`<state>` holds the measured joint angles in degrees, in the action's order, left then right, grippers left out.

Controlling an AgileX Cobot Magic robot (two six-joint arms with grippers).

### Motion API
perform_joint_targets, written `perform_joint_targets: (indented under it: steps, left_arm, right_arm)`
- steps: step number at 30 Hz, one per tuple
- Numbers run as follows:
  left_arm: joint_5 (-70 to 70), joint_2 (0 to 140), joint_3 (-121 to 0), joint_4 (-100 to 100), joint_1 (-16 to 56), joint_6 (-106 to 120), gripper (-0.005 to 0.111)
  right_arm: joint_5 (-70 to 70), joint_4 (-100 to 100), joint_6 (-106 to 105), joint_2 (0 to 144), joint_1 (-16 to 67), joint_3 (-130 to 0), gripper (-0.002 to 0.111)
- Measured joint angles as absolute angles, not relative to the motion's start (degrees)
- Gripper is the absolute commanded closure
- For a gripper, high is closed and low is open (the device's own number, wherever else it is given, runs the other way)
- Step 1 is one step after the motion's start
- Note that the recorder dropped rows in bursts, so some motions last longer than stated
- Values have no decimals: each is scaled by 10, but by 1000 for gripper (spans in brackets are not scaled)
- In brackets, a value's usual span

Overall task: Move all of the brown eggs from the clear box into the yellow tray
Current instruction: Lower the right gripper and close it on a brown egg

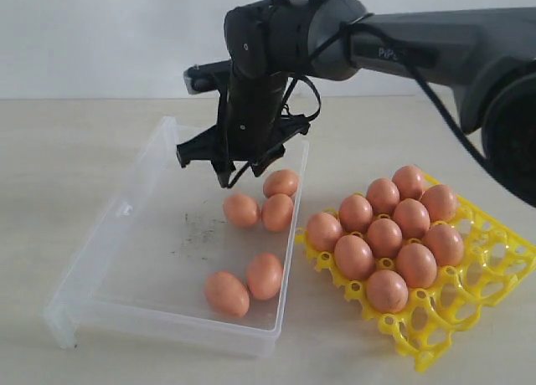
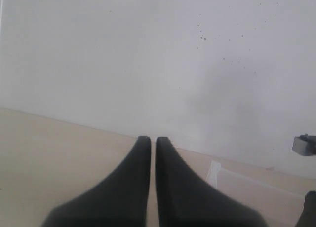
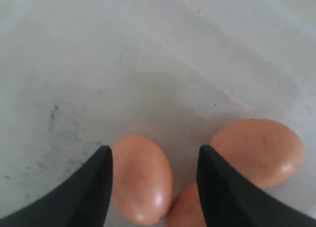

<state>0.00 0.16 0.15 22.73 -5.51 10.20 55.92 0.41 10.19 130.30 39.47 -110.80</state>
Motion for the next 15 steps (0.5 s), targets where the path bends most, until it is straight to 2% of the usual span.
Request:
perform_joint_targets:
  steps: [5, 9, 15]
  left_arm:
    - [0, 2, 2, 227, -55, 102, 103]
    - [0, 2, 2, 227, -55, 102, 103]
    - [0, 2, 2, 227, -55, 102, 103]
  right_arm:
    - [612, 26, 0, 1332, 389, -1134, 46]
    - [635, 64, -69, 1334, 389, -1135, 46]
    - [609, 69, 57, 1347, 387, -1136, 46]
